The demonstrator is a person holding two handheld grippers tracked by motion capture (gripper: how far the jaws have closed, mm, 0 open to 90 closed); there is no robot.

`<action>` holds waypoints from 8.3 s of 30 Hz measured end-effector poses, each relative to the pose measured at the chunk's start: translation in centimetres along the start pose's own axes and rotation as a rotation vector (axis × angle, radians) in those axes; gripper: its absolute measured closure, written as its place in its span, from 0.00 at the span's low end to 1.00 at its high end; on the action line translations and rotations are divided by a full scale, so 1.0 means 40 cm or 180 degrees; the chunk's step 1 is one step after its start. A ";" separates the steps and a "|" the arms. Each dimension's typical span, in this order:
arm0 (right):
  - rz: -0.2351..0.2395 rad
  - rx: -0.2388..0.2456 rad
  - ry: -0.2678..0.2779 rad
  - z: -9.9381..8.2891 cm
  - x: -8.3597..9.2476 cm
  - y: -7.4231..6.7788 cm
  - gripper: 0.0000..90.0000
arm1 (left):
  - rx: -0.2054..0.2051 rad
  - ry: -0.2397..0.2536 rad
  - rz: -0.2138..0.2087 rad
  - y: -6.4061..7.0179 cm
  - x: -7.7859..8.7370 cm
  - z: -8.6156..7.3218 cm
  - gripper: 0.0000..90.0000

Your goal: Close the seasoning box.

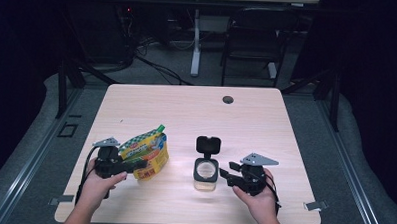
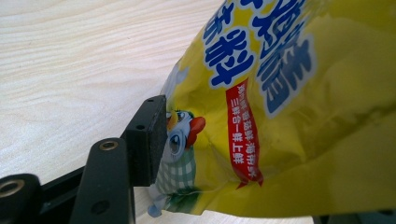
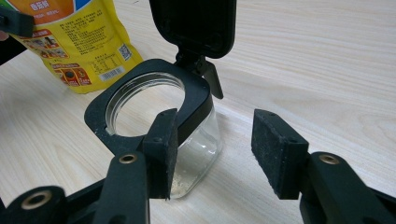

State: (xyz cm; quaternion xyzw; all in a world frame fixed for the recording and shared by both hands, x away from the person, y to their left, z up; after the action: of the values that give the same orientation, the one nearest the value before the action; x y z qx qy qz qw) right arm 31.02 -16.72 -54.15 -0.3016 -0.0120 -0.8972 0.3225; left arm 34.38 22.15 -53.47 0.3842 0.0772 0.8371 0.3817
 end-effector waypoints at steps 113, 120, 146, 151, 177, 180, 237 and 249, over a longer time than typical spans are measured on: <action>-0.0015 -0.0008 -0.0021 -0.010 -0.002 0.004 0.56 | -0.0159 0.0076 0.0084 -0.060 -0.129 -0.092 0.35; -0.0018 -0.0009 -0.0017 -0.010 -0.001 0.005 0.56 | -0.0216 0.0112 0.0086 -0.060 -0.130 -0.094 0.35; -0.0029 -0.0005 -0.0021 -0.009 0.000 0.008 0.56 | -0.0247 0.0159 0.0108 -0.062 -0.141 -0.103 0.36; -0.0030 -0.0004 -0.0024 -0.010 0.000 0.007 0.56 | -0.0327 0.0168 0.0109 -0.058 -0.142 -0.103 0.39; -0.0030 -0.0008 -0.0030 -0.010 0.002 0.011 0.56 | -0.0450 0.0189 0.0127 -0.054 -0.142 -0.102 0.49; -0.0029 -0.0011 -0.0030 -0.010 0.002 0.011 0.56 | -0.0484 0.0171 0.0149 -0.053 -0.141 -0.101 0.50; -0.0049 -0.0007 0.0045 -0.008 0.005 0.012 0.55 | -0.1015 0.0469 0.0556 0.015 -0.052 -0.041 0.52; -0.0044 -0.0003 0.0025 -0.008 0.006 0.013 0.55 | -0.1152 0.0548 0.0581 0.045 -0.033 -0.025 0.52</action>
State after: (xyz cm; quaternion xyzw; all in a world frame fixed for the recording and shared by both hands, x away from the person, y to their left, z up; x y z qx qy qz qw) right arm 31.00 -17.35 -54.38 -0.2980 -0.0124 -0.9006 0.3162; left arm 33.17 20.15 -54.18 0.2420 -0.0772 0.8981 0.3591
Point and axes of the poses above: each handheld gripper's, and its own axes: x roughly backward along the jaws, z roughly out of its top, y roughly to its right, the point moved 3 cm from there along -x, roughly forward along the jaws, and after that the axes turned 2 degrees about x, right-handed, at the moved point
